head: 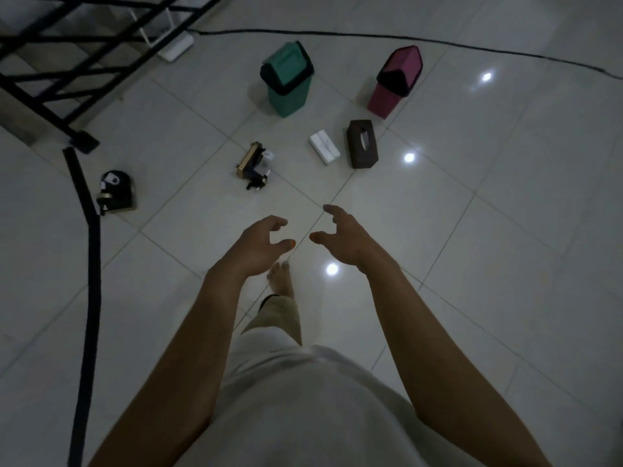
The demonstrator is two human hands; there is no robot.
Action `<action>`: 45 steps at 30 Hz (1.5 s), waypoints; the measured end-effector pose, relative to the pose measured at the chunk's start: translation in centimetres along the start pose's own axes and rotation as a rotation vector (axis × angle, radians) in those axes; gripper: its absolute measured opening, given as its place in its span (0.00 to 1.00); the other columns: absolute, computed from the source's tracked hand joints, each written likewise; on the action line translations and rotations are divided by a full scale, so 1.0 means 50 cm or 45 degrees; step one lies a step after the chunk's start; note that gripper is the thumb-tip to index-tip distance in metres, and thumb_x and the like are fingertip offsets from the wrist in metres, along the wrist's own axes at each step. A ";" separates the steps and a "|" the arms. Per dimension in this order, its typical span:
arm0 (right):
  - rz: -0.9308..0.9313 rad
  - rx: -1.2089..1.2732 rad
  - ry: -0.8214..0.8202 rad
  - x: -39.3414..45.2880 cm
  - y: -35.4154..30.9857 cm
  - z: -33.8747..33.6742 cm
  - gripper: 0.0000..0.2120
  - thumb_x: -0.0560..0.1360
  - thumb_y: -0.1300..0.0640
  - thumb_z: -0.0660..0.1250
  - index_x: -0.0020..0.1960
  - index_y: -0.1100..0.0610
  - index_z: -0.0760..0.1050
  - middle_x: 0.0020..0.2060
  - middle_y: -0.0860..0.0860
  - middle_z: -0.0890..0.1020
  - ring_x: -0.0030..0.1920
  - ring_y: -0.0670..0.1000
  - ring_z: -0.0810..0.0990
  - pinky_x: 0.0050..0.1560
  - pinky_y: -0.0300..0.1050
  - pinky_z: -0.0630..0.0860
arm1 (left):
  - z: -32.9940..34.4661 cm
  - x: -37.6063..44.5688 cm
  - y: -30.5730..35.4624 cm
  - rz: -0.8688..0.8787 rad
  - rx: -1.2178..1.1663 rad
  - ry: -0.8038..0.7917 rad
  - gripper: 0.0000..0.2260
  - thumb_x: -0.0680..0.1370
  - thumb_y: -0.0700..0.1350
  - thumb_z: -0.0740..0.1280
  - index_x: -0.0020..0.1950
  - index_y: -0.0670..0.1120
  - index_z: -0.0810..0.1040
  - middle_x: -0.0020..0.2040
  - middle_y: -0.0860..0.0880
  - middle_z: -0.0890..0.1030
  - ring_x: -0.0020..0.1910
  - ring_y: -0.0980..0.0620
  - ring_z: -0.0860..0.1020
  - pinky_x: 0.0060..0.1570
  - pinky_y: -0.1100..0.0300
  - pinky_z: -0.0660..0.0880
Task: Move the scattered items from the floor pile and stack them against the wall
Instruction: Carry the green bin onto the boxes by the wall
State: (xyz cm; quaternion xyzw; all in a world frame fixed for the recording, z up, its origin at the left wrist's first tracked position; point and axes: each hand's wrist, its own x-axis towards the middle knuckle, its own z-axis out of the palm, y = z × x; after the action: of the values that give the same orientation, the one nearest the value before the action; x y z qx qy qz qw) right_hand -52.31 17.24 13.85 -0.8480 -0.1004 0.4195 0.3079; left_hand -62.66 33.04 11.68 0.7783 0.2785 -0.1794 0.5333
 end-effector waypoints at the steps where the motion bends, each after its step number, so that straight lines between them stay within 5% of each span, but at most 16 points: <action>1: 0.006 0.005 0.000 0.036 -0.026 -0.021 0.35 0.77 0.50 0.69 0.78 0.50 0.55 0.74 0.57 0.62 0.72 0.55 0.65 0.66 0.46 0.65 | -0.025 0.041 0.021 0.008 0.013 -0.007 0.23 0.77 0.49 0.69 0.71 0.50 0.68 0.70 0.48 0.70 0.65 0.52 0.69 0.57 0.60 0.67; 13: 0.039 0.043 0.026 0.377 -0.232 -0.232 0.34 0.76 0.52 0.69 0.77 0.51 0.57 0.74 0.57 0.64 0.70 0.57 0.67 0.69 0.51 0.68 | -0.236 0.435 0.189 0.023 0.074 -0.087 0.23 0.77 0.49 0.69 0.71 0.50 0.69 0.68 0.49 0.72 0.66 0.50 0.71 0.64 0.54 0.69; 19: 0.043 -0.006 -0.023 0.589 -0.289 -0.348 0.34 0.76 0.52 0.69 0.77 0.52 0.58 0.74 0.56 0.64 0.71 0.56 0.67 0.70 0.53 0.67 | -0.280 0.629 0.234 -0.103 -0.038 -0.058 0.22 0.77 0.48 0.70 0.70 0.49 0.70 0.68 0.49 0.72 0.65 0.51 0.72 0.59 0.60 0.68; 29: 0.069 -0.080 -0.180 1.090 -0.363 -0.482 0.30 0.77 0.54 0.68 0.76 0.55 0.61 0.70 0.59 0.67 0.69 0.55 0.68 0.63 0.41 0.66 | -0.363 1.077 0.317 -0.321 -0.132 -0.105 0.22 0.76 0.49 0.70 0.69 0.50 0.71 0.67 0.49 0.72 0.60 0.52 0.72 0.63 0.54 0.71; 36: 0.094 -0.170 -0.202 1.469 -0.302 -0.453 0.28 0.78 0.54 0.66 0.76 0.55 0.60 0.69 0.59 0.67 0.67 0.55 0.70 0.61 0.40 0.66 | -0.354 1.400 0.199 -0.456 -0.167 -0.035 0.22 0.78 0.48 0.68 0.71 0.50 0.67 0.69 0.48 0.69 0.60 0.54 0.69 0.56 0.62 0.67; 40: 0.085 -0.191 -0.107 1.660 -0.232 -0.414 0.29 0.78 0.55 0.66 0.75 0.56 0.59 0.68 0.60 0.68 0.67 0.57 0.70 0.62 0.41 0.66 | -0.319 1.571 0.088 -0.564 -0.255 0.102 0.30 0.77 0.48 0.68 0.76 0.47 0.59 0.73 0.44 0.64 0.70 0.47 0.66 0.66 0.58 0.65; 45: -0.019 -0.269 0.072 1.821 -0.171 -0.363 0.33 0.75 0.56 0.68 0.75 0.60 0.58 0.63 0.62 0.71 0.62 0.63 0.69 0.64 0.56 0.69 | -0.292 1.724 0.001 -0.676 -0.441 0.240 0.45 0.75 0.52 0.71 0.79 0.44 0.43 0.78 0.43 0.54 0.75 0.47 0.58 0.73 0.53 0.59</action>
State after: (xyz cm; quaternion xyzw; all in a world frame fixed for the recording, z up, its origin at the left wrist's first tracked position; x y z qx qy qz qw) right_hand 19.66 55.07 -31.78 -0.8865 -0.1415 0.3801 0.2226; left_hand 4.36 67.48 -32.62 0.5896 0.5462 -0.1892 0.5641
